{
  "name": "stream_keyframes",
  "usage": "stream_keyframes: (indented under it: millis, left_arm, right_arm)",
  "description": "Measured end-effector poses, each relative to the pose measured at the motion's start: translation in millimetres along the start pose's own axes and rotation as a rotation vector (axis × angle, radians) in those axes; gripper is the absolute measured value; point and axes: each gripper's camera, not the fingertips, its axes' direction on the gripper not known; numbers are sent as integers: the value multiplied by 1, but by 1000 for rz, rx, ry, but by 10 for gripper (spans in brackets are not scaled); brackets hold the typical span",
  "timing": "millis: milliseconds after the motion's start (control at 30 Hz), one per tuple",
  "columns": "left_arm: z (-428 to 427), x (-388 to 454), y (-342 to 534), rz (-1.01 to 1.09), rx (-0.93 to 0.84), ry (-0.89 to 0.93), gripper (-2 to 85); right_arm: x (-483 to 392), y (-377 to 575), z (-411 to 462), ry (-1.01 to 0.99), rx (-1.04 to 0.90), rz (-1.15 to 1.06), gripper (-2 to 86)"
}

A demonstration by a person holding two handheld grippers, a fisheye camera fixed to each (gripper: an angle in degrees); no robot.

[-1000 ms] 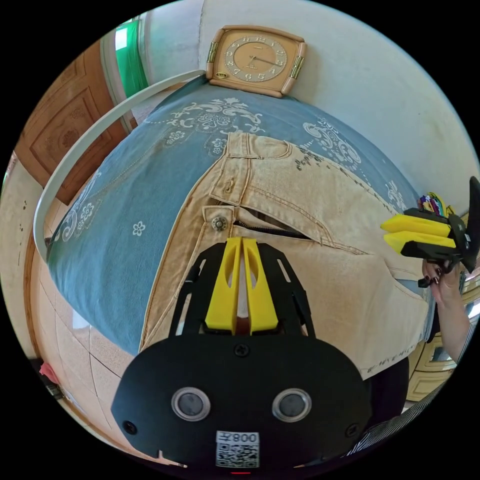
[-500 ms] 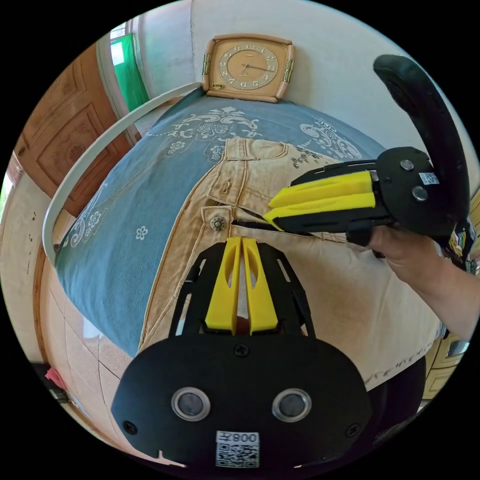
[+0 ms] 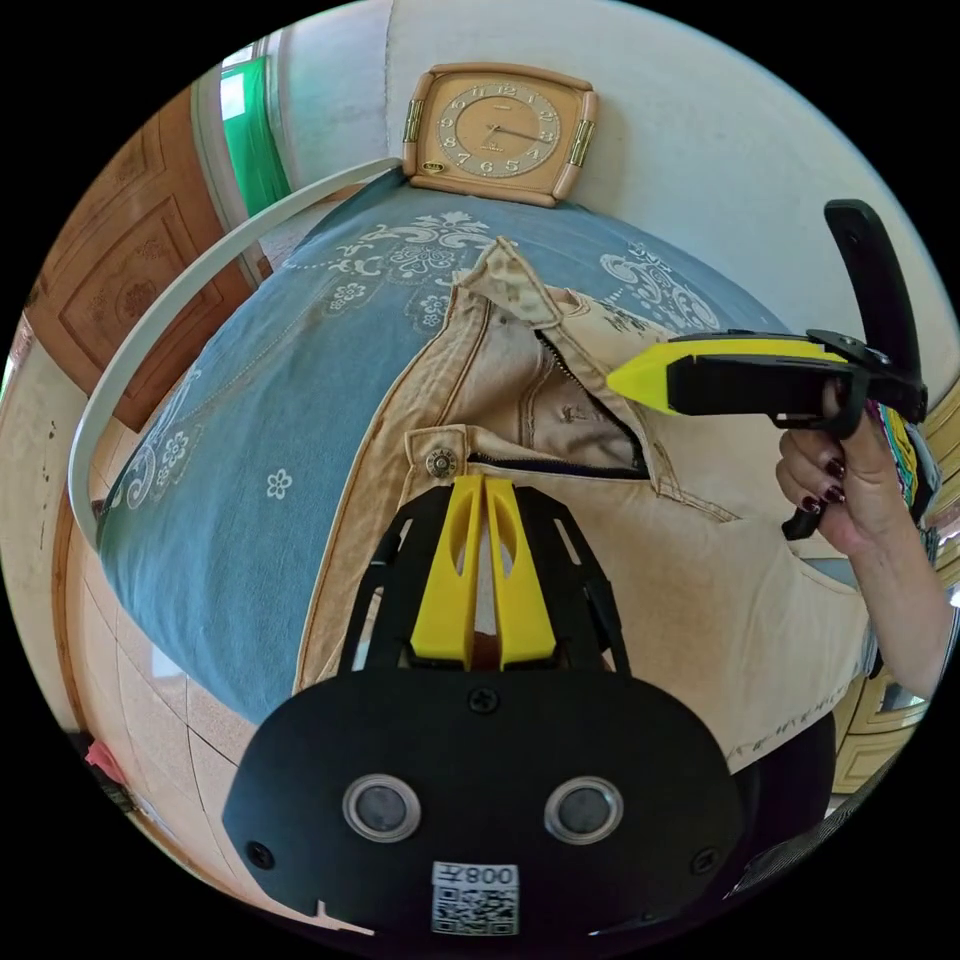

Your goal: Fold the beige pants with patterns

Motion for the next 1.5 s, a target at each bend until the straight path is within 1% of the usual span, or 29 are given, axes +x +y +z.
stream_keyframes:
  millis: [133, 267, 367, 467, 533, 567, 700, 767, 867, 900, 933, 967, 1000, 1033, 1133, 1267, 1333, 1400, 1433, 1467, 1500]
  left_arm:
    - [1, -2, 2, 3, -1, 19, 3]
    - [-7, -8, 14, -58, 29, 29, 2]
    - [-16, -13, 23, -93, 56, 10, 2]
    - [-14, -18, 24, -109, 42, -32, 3]
    - [-5, -20, 20, -115, 6, -18, 2]
    - [-4, -21, 19, -118, 19, -11, 2]
    - [-7, -19, 18, -110, 18, -20, 2]
    - [-25, -17, 27, -139, 118, -54, 1]
    - [-44, -3, 29, -80, 231, -38, 2]
    - [-42, 0, 26, -61, 222, -29, 2]
    - [-33, 6, 20, -32, 155, -38, 1]
    - [-18, 8, 14, -25, 62, -92, 1]
    - [-10, 8, 12, -9, 23, -103, 2]
    - [-9, 8, 14, 16, 77, -106, 2]
    - [-8, 8, 7, 19, 43, -101, 2]
    - [-6, 8, 7, 47, 47, -104, 1]
    - [-7, 7, 7, 41, 53, -95, 1]
    - [-7, 7, 8, 36, 60, -94, 1]
    - [-7, 6, 7, 33, 59, -94, 1]
    - [-8, 5, 7, 25, 55, -88, 1]
    - [-8, 5, 6, 18, 53, -84, 1]
  right_arm:
    - [3, 9, 35, 19, -131, -103, 4]
    - [8, 16, 79, 89, -265, -159, 5]
    - [16, 21, 97, 138, -309, -157, 5]
    - [20, 23, 107, 183, -337, -169, 5]
    - [22, 24, 111, 200, -351, -171, 5]
    - [24, 25, 113, 205, -357, -167, 6]
    - [28, 28, 115, 239, -351, -163, 6]
    - [24, 34, 116, 291, -342, -189, 7]
    - [25, 36, 114, 313, -345, -190, 7]
    - [27, 36, 113, 307, -345, -183, 7]
    - [32, 35, 110, 288, -341, -160, 8]
    - [38, 35, 106, 266, -335, -140, 8]
    - [40, 35, 104, 257, -331, -133, 9]
    - [43, 36, 100, 245, -323, -125, 9]
    - [51, 39, 77, 213, -263, -73, 12]
    - [58, 59, 23, 192, -139, -14, 9]
    - [64, 70, 9, 180, -114, 31, 5]
    - [72, 74, 17, 175, -182, 59, 4]
    - [76, 75, 30, 189, -258, 62, 4]
    - [76, 76, 24, 185, -214, 67, 3]
    - [76, 75, 22, 182, -224, 72, 3]
